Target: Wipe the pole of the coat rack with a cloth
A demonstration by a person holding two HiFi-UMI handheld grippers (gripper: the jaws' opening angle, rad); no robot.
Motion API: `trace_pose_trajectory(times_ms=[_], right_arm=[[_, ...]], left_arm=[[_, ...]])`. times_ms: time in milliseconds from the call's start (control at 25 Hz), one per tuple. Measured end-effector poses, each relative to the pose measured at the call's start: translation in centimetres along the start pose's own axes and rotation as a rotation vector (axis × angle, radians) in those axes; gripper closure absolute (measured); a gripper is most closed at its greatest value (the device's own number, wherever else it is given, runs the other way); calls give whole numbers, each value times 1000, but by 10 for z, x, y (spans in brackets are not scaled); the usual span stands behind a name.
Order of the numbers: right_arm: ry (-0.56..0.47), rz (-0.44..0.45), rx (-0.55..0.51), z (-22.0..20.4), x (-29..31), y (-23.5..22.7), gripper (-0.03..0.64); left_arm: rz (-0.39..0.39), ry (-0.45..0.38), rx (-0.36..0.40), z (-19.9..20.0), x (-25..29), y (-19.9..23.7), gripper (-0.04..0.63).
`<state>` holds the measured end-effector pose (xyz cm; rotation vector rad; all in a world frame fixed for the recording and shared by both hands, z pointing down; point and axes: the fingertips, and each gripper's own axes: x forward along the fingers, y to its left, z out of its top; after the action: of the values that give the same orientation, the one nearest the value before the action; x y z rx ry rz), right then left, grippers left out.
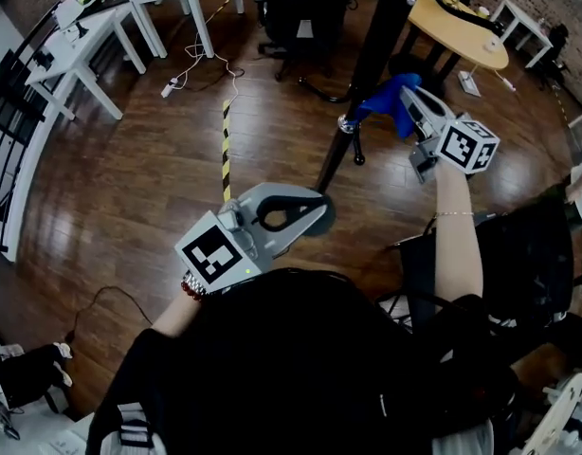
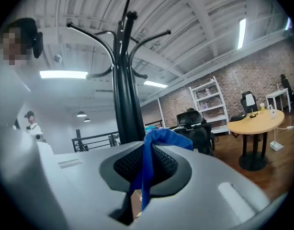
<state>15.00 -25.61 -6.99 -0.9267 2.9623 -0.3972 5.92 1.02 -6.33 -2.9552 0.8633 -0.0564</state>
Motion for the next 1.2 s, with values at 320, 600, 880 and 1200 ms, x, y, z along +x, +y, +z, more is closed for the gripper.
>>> trace_pose_trajectory(times_ms=[320, 600, 880, 1200], right_arm=[[28, -96, 12, -22, 31, -45, 581], [185, -88, -95, -62, 62, -53, 581], [329, -154, -370, -67, 65, -71, 581], [351, -346, -557, -57, 57, -105, 581]], left_arm=[[-133, 157, 195, 11, 53, -15, 589], [-167, 222, 255, 0, 69, -21, 589], [-174, 256, 313, -10, 80, -13, 589], [-147, 314, 423, -41, 74, -8, 589]])
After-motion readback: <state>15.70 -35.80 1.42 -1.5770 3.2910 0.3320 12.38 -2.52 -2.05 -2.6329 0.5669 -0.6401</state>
